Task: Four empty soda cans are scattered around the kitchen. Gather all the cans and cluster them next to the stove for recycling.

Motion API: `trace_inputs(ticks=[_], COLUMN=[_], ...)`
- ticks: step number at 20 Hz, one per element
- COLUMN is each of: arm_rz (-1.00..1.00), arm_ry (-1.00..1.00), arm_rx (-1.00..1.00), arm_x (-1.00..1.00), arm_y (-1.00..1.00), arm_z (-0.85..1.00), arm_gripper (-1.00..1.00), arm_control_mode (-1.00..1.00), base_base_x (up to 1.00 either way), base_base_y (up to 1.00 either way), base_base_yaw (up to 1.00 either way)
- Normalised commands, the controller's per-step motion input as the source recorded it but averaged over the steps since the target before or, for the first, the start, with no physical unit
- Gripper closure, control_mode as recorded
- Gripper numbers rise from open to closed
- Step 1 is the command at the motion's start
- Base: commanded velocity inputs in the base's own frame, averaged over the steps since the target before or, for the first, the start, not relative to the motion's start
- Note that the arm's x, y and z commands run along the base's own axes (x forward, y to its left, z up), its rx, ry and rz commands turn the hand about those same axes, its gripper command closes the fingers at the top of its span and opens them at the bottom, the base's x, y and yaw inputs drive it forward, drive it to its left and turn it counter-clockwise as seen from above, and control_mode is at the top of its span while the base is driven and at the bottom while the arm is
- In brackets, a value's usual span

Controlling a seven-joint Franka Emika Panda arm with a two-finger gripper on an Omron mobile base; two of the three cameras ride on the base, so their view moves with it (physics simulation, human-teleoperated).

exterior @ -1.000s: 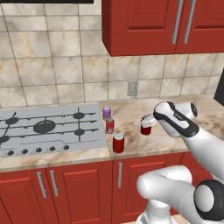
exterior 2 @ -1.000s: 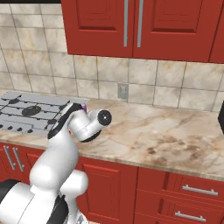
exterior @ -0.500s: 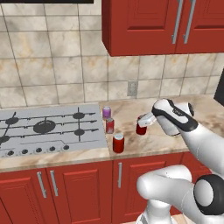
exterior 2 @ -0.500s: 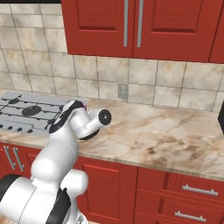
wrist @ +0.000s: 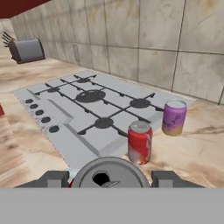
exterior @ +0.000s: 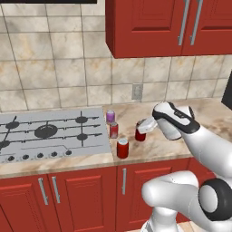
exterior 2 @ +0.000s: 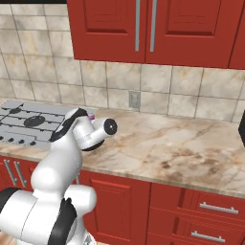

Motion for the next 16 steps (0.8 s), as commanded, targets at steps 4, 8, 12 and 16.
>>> trace_inputs(ticks=[4,8,12,16], arm_rz=[0.06,0.05,0.04,0.03], arm_ry=[0.0,0.0,0.0,0.0], arm_rx=[0.0,0.0,0.0,0.0], arm_x=[0.0,0.0,0.0,0.01], arm_y=[0.01,0.0,0.0,0.05], arm_z=[-0.15,-0.13,-0.1,0.0], arm_gripper=[1.0,1.0,1.0,1.0], arm_control_mode=[-1.0,-1.0,-1.0,-1.0], base_base_x=[0.0,0.0,0.0,0.0], base_base_y=[0.0,0.0,0.0,0.0], base_base_yaw=[0.0,0.0,0.0,0.0])
